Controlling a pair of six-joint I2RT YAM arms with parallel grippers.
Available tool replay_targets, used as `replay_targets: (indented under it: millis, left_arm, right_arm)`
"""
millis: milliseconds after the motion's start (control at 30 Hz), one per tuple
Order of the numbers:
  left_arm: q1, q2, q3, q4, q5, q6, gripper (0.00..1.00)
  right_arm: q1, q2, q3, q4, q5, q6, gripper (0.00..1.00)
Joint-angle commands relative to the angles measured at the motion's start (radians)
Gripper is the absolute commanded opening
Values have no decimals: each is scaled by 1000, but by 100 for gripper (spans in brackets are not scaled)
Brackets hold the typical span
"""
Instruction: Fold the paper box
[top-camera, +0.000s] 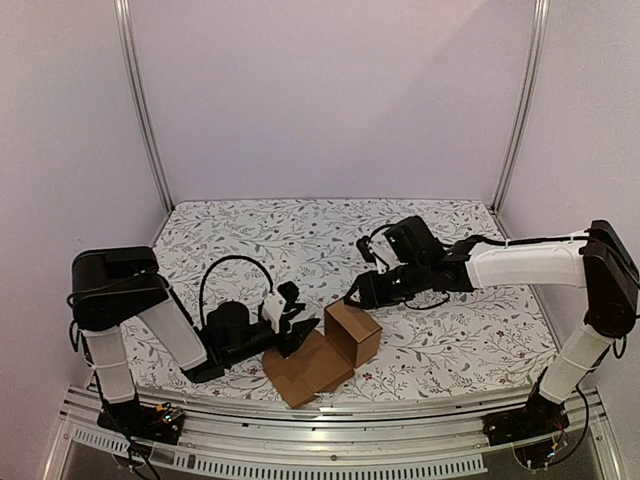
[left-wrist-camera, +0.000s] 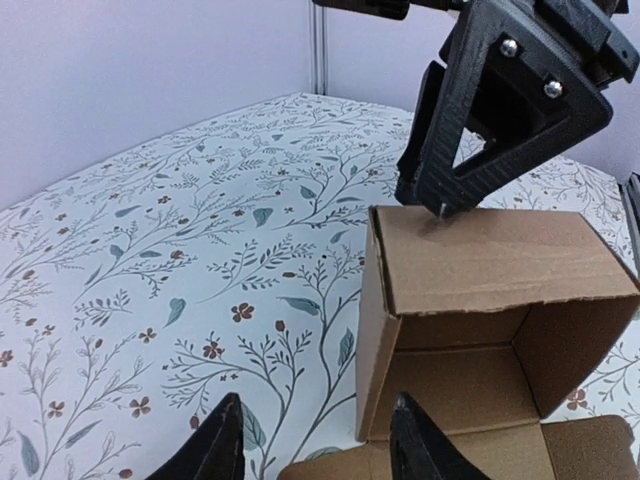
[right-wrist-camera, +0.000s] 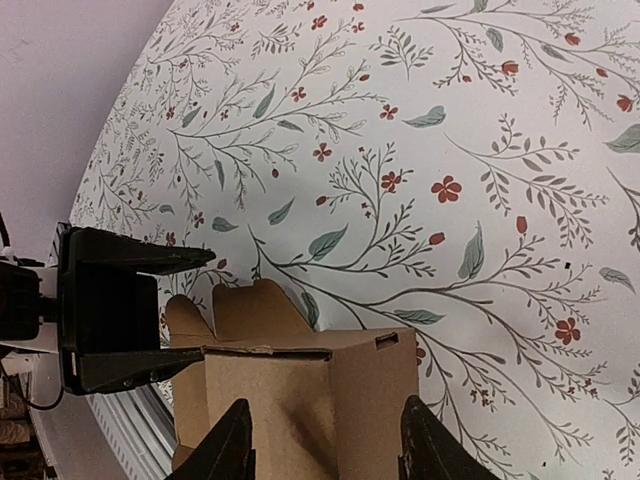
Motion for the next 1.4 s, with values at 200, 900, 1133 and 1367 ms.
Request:
replay_targets:
  millis: [200,900,1133,1367]
  left_arm:
    - [-2,-321,70,-423,-19,5,49]
    - [73,-344,430,-1270,-95,-251,38]
    - [107,-310,396,-1388,-6,-332,37]
    - [118,-269,379,-1469,49,-370,34]
  right_arm:
    - [1,-263,-47,-209,67,-65,50]
    - [172,-307,-263,-178,75,67,25]
    - [174,-204,-217,-110,100,78,19]
    - [174,-147,-169,-87,180,79,18]
